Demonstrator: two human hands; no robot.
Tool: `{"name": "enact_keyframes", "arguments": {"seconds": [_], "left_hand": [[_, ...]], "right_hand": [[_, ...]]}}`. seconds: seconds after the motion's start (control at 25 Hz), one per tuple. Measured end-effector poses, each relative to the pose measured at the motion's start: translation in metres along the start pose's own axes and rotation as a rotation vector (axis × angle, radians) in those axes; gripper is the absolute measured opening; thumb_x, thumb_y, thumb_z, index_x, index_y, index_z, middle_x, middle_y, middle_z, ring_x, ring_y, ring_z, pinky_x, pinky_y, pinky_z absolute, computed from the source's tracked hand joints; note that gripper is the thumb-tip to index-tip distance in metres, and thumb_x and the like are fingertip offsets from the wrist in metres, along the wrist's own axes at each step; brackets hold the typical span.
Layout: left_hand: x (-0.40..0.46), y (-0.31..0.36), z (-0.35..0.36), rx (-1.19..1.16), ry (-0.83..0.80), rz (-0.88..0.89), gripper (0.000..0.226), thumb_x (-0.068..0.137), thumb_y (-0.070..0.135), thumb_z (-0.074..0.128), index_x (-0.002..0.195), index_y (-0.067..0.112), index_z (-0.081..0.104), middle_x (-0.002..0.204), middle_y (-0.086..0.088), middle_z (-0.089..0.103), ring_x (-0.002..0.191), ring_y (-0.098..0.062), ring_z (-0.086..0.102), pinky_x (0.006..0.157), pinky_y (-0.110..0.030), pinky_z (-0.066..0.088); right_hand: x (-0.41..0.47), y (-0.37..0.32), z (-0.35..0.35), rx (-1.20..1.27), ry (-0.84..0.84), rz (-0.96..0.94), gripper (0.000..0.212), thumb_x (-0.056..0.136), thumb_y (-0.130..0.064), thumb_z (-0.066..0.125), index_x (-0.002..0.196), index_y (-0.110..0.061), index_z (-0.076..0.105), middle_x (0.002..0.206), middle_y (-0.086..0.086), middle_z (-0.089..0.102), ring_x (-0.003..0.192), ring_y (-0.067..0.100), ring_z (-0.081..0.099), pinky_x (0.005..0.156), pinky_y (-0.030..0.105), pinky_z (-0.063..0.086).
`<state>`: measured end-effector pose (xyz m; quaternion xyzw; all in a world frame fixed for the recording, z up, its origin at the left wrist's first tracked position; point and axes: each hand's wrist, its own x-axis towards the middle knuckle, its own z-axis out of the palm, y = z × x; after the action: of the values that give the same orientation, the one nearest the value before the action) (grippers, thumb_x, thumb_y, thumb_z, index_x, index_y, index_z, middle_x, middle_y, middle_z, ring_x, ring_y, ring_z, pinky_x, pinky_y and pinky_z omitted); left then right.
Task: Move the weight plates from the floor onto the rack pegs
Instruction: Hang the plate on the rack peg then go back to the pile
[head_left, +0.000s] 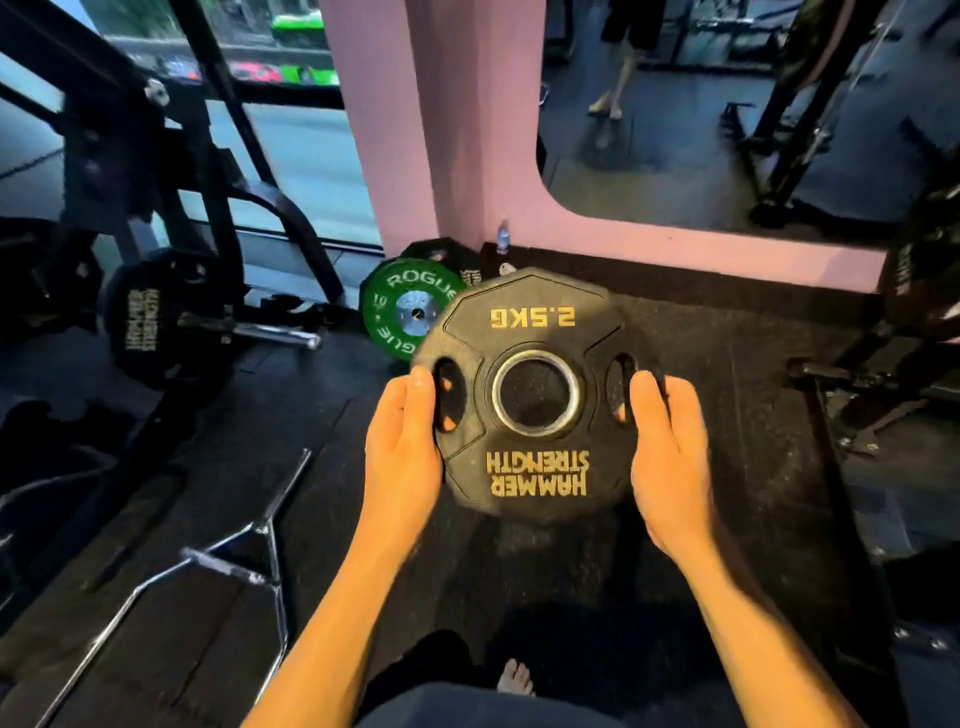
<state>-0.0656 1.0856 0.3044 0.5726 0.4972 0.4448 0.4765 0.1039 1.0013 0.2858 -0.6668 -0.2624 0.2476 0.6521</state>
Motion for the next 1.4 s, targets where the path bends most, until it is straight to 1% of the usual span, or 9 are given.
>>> {"name": "enact_keyframes", "arguments": {"seconds": [0.2,0.32,0.44,0.68,0.88,1.0,1.16,1.28,1.4], "left_hand": [[0.143,-0.005,0.043,-0.059,-0.089,-0.008,0.033,0.102,0.035,0.041,0.075,0.019,0.05,0.074,0.002,0.051,0.061,0.004,0.046,0.061,-0.014,0.04],[0.247,-0.014,0.074,-0.175,-0.192,-0.021,0.034,0.095,0.043,0.046,0.083,0.014,0.059,0.083,0.001,0.057,0.078,-0.008,0.052,0.075,-0.033,0.045],[0.341,-0.006,0.109,-0.204,-0.275,0.026,0.031,0.102,0.032,0.045,0.08,0.015,0.058,0.077,0.008,0.059,0.074,-0.002,0.052,0.069,-0.019,0.046],[0.483,0.008,0.199,-0.166,-0.396,0.073,0.04,0.102,0.037,0.042,0.093,0.001,0.059,0.085,-0.006,0.059,0.076,-0.006,0.053,0.07,-0.019,0.045],[0.582,0.022,0.303,-0.229,-0.48,0.122,0.04,0.103,0.034,0.042,0.095,-0.002,0.059,0.083,-0.004,0.058,0.075,-0.009,0.053,0.067,-0.017,0.046],[0.64,0.041,0.376,-0.22,-0.541,0.14,0.038,0.102,0.04,0.043,0.095,0.009,0.062,0.078,0.004,0.062,0.076,-0.011,0.057,0.07,-0.025,0.048],[0.686,0.064,0.457,-0.261,-0.626,0.201,0.03,0.104,0.029,0.041,0.086,0.011,0.057,0.062,0.016,0.051,0.063,-0.001,0.046,0.06,-0.017,0.04],[0.718,0.08,0.54,-0.292,-0.773,0.2,0.03,0.102,0.032,0.044,0.077,0.015,0.05,0.064,0.014,0.047,0.062,0.0,0.042,0.058,-0.02,0.037],[0.743,0.095,0.624,-0.411,-1.002,0.082,0.031,0.09,0.05,0.056,0.08,0.022,0.061,0.072,0.006,0.059,0.068,-0.006,0.053,0.062,-0.022,0.043]], "right_hand": [[0.123,0.004,0.061,-0.013,0.072,-0.057,0.018,0.1,-0.034,0.048,0.087,-0.025,0.056,0.073,-0.009,0.06,0.069,0.005,0.056,0.068,0.037,0.048],[0.206,0.005,0.101,0.05,0.135,-0.059,0.023,0.087,-0.047,0.053,0.083,-0.024,0.053,0.069,-0.011,0.059,0.066,0.003,0.054,0.061,0.027,0.046],[0.284,-0.003,0.133,0.063,0.212,-0.066,0.029,0.081,-0.05,0.055,0.087,-0.022,0.055,0.073,-0.011,0.061,0.066,-0.003,0.056,0.058,0.018,0.045],[0.424,-0.015,0.157,0.031,0.336,-0.078,0.025,0.098,-0.043,0.05,0.086,-0.021,0.049,0.082,-0.002,0.051,0.065,-0.01,0.05,0.059,0.01,0.04],[0.552,-0.01,0.146,-0.002,0.425,-0.124,0.015,0.102,-0.021,0.043,0.089,-0.015,0.049,0.079,-0.006,0.048,0.06,-0.014,0.049,0.06,0.006,0.04],[0.631,-0.02,0.13,0.037,0.489,-0.122,0.016,0.102,-0.019,0.043,0.095,-0.006,0.048,0.073,-0.005,0.049,0.056,-0.01,0.049,0.056,0.006,0.04],[0.702,-0.034,0.102,0.009,0.572,-0.129,0.016,0.102,-0.022,0.043,0.094,-0.009,0.048,0.075,-0.004,0.05,0.057,-0.009,0.049,0.058,0.007,0.041],[0.753,-0.042,0.072,-0.057,0.749,-0.141,0.016,0.103,-0.022,0.042,0.088,-0.017,0.048,0.076,-0.006,0.05,0.059,-0.012,0.05,0.06,0.005,0.04],[0.792,-0.046,0.042,-0.146,0.951,-0.157,0.02,0.102,-0.023,0.043,0.083,-0.021,0.047,0.075,-0.009,0.048,0.061,-0.013,0.049,0.062,0.005,0.039]]}}
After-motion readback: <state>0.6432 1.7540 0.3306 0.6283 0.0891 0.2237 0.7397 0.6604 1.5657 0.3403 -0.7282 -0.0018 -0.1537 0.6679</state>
